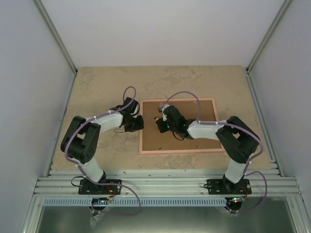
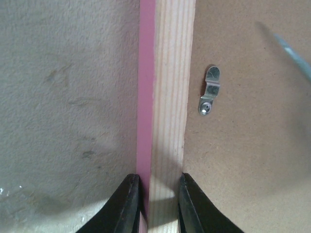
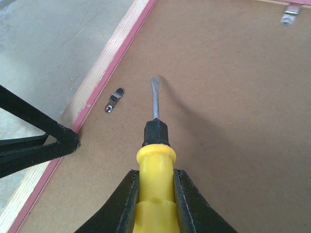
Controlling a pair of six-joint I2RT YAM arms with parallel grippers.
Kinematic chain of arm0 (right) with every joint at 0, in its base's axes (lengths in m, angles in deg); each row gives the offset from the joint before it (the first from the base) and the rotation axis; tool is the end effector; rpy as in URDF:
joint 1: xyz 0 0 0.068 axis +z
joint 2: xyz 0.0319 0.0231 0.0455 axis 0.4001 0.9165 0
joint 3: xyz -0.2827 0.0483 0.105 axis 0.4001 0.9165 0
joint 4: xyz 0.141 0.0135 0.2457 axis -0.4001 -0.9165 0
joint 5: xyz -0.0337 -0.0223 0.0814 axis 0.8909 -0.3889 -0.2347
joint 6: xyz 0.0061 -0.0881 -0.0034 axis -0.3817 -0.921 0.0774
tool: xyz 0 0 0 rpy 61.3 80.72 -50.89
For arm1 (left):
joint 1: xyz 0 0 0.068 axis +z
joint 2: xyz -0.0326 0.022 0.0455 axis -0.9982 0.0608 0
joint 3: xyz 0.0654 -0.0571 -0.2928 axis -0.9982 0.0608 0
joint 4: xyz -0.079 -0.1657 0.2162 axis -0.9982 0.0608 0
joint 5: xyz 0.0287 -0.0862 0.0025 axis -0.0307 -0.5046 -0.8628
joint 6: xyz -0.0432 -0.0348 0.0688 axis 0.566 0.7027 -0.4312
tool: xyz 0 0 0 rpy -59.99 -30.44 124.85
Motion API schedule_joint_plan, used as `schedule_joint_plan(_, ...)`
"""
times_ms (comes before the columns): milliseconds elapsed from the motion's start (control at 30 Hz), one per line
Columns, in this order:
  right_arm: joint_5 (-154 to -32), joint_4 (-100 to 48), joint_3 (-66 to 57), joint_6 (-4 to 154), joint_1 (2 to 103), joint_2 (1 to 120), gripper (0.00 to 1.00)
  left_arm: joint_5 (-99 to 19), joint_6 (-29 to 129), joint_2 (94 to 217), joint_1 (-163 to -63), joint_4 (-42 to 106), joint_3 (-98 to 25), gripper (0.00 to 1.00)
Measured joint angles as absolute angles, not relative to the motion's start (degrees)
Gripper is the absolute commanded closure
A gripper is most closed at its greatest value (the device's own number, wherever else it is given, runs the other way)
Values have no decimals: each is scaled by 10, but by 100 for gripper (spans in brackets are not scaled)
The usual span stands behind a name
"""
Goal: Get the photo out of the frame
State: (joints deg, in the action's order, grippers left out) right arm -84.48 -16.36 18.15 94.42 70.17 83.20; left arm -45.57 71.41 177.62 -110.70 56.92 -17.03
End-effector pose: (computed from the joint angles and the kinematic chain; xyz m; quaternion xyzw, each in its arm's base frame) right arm 0.2913 0.3059 0.1320 -0.1579 0.8972 0.2386 0.3365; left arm 0.3112 -0.1607 0.1218 -0.0478 0.9731 -0.1964 0.1103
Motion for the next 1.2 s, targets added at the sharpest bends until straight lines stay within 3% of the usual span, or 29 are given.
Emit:
schedule_joint_plan(567,-835,-193,247,915,634,697,100,-462,896,1665,-1109,490,-31,98)
schedule_joint_plan(767,-838,-194,280,914,601,670,100,-447,971,1628,-1130,500,-3,84)
schedule_joint_plan(967,-848,-193,296,914,580,662,100,-444,987,1621,-1140,523,-6,57)
schedule_joint_plan(1200,-870,-189,308,913,561,649,100,-384,908,1620,-1141,607,-102,36)
